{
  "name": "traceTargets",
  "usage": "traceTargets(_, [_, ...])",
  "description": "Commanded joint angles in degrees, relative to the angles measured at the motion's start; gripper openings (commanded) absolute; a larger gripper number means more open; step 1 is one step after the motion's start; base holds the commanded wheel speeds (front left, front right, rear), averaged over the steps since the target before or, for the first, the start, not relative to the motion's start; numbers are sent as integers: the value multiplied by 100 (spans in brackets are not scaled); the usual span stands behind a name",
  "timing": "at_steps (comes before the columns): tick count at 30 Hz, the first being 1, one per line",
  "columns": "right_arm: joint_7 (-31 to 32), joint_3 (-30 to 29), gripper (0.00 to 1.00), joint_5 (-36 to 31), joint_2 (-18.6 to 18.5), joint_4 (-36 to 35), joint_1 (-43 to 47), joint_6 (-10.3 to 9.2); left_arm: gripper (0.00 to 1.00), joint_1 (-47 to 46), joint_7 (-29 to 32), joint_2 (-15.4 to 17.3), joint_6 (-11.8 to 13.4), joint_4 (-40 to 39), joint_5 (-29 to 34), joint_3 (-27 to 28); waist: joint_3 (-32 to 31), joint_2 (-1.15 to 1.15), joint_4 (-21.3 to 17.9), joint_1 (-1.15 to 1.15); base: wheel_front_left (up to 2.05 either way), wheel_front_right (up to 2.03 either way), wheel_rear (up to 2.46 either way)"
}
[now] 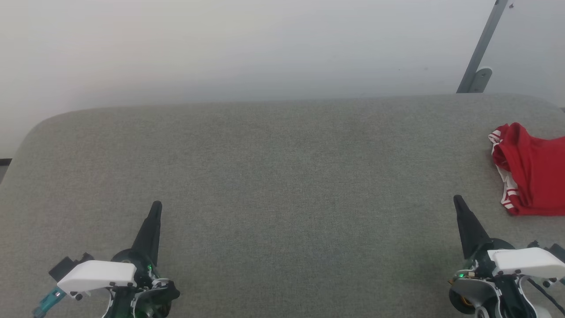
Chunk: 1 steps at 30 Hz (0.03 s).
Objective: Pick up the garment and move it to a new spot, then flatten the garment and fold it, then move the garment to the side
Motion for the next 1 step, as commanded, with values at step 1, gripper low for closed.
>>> traceTargets(1, [13, -1, 0, 24, 19, -22, -28, 0, 0, -66, 16, -9, -16, -2, -21, 8, 0, 0, 0, 0, 0, 0, 0])
